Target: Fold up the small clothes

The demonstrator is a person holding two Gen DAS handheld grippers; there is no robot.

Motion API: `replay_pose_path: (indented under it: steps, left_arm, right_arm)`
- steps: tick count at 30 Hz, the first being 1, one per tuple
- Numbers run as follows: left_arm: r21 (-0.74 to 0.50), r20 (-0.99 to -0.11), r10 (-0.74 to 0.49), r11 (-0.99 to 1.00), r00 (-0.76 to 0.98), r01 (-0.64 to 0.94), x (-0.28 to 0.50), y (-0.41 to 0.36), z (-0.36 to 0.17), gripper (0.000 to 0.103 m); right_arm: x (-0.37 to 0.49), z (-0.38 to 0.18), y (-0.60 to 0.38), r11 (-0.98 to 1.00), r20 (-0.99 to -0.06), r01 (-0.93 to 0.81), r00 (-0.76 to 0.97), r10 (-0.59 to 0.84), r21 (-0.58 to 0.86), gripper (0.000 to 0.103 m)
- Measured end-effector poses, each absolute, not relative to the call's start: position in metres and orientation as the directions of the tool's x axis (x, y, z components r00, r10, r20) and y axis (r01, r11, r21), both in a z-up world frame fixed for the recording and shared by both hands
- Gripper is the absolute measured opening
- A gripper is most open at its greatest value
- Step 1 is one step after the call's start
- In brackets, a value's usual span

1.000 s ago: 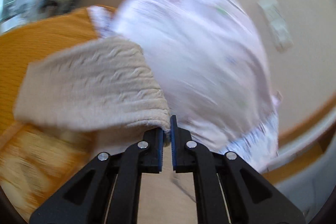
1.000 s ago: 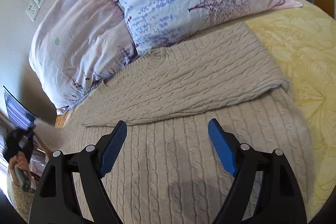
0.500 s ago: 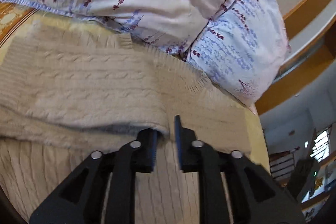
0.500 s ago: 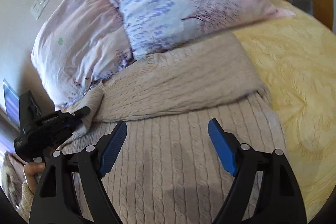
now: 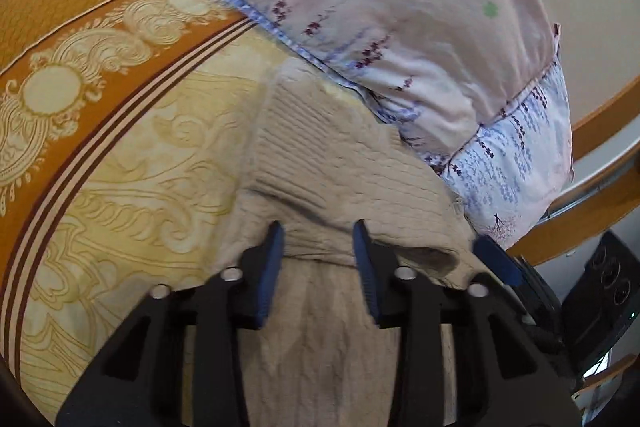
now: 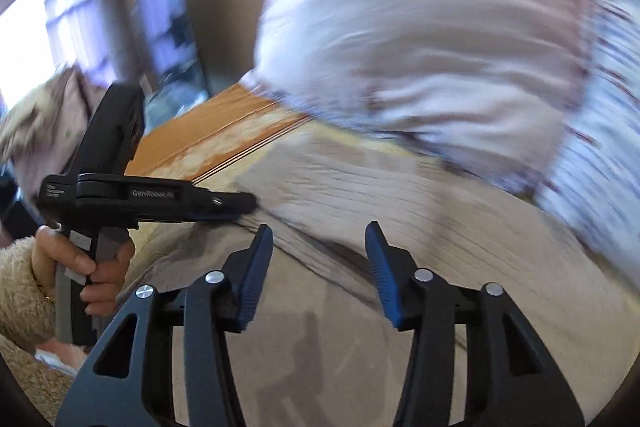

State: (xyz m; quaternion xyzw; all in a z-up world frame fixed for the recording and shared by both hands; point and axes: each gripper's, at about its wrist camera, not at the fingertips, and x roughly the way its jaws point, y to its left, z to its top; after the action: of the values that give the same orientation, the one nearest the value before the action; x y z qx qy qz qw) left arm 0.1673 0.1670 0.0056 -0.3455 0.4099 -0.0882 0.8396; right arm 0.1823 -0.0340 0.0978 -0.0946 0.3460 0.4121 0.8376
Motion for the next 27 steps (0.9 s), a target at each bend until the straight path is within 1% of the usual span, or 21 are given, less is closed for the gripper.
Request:
replay_pose_path:
  steps: [2,7,8,9,11,12,13,15,17,19,20,21,22,23,24,26,27]
  left_arm:
    - [-0.674,-0.613,-0.448,0.727,0.650,-0.134,0.167,0.169,0.002,0.031]
    - [-0.701,-0.592,-0.470,0.702,0.655,-0.129,0.168,0.171,-0.002,0.028]
    - [-0.706,-0.588,-0.475,0.697,0.655,-0.128,0.168,0.173,-0.003,0.027]
    - [-0.710,-0.585,-0.477,0.693,0.656,-0.129,0.168,0.173,-0.004,0.027]
    - [-0.715,-0.582,-0.482,0.687,0.655,-0.129,0.167,0.175,-0.005,0.027]
    - [-0.714,-0.582,-0.481,0.688,0.655,-0.130,0.167,0.175,-0.005,0.027]
    - [-0.712,-0.584,-0.479,0.690,0.656,-0.130,0.167,0.175,-0.004,0.027]
    - [-0.706,-0.586,-0.473,0.697,0.658,-0.128,0.166,0.173,-0.004,0.027]
    - [-0.700,-0.589,-0.467,0.703,0.660,-0.127,0.166,0.172,-0.003,0.027]
    - [-0.693,-0.592,-0.462,0.710,0.660,-0.124,0.166,0.171,-0.003,0.028]
    - [-0.692,-0.592,-0.461,0.712,0.661,-0.123,0.166,0.170,-0.002,0.030]
    - [-0.690,-0.591,-0.461,0.714,0.662,-0.119,0.166,0.169,-0.002,0.031]
    - [-0.690,-0.588,-0.463,0.715,0.664,-0.113,0.165,0.169,-0.001,0.035]
    - [-0.691,-0.584,-0.465,0.715,0.665,-0.106,0.165,0.167,-0.001,0.040]
    - [-0.690,-0.580,-0.469,0.717,0.666,-0.096,0.165,0.165,0.001,0.042]
    - [-0.685,-0.575,-0.470,0.724,0.669,-0.080,0.165,0.161,0.003,0.054]
    - [-0.679,-0.576,-0.470,0.731,0.669,-0.070,0.165,0.158,0.004,0.056]
  right_arm:
    - [0.187,0.088,-0.012,0.622,-0.684,-0.779,0.410,0.604,0.082,0.047]
    - [0.195,0.058,0.018,0.616,-0.752,-0.786,0.436,0.495,-0.051,0.047]
    - [0.195,0.053,0.020,0.612,-0.751,-0.787,0.449,0.484,-0.076,0.042]
    - [0.193,0.051,0.019,0.612,-0.738,-0.788,0.455,0.497,-0.074,0.024]
    - [0.197,0.054,0.015,0.640,-0.734,-0.767,0.458,0.500,-0.043,0.010]
    - [0.200,0.058,0.008,0.658,-0.723,-0.753,0.459,0.517,-0.006,0.008]
    - [0.203,0.061,0.001,0.674,-0.710,-0.739,0.462,0.531,0.024,0.004]
    - [0.211,0.070,-0.018,0.722,-0.677,-0.687,0.491,0.548,0.085,0.004]
    - [0.215,0.082,-0.044,0.773,-0.634,-0.618,0.543,0.551,0.143,0.004]
    - [0.216,0.096,-0.089,0.844,-0.575,-0.487,0.632,0.519,0.225,0.004]
    - [0.214,0.101,-0.114,0.868,-0.551,-0.417,0.673,0.495,0.270,0.004]
    - [0.209,0.103,-0.149,0.890,-0.527,-0.312,0.721,0.449,0.332,0.004]
    - [0.205,0.100,-0.176,0.898,-0.524,-0.228,0.748,0.409,0.375,0.004]
    - [0.200,0.094,-0.202,0.897,-0.535,-0.142,0.760,0.370,0.418,0.004]
    - [0.195,0.078,-0.230,0.875,-0.568,-0.054,0.741,0.357,0.480,0.005]
    - [0.188,0.051,-0.261,0.860,-0.648,0.051,0.680,0.342,0.508,0.005]
    - [0.182,0.038,-0.279,0.849,-0.682,0.112,0.653,0.329,0.516,0.006]
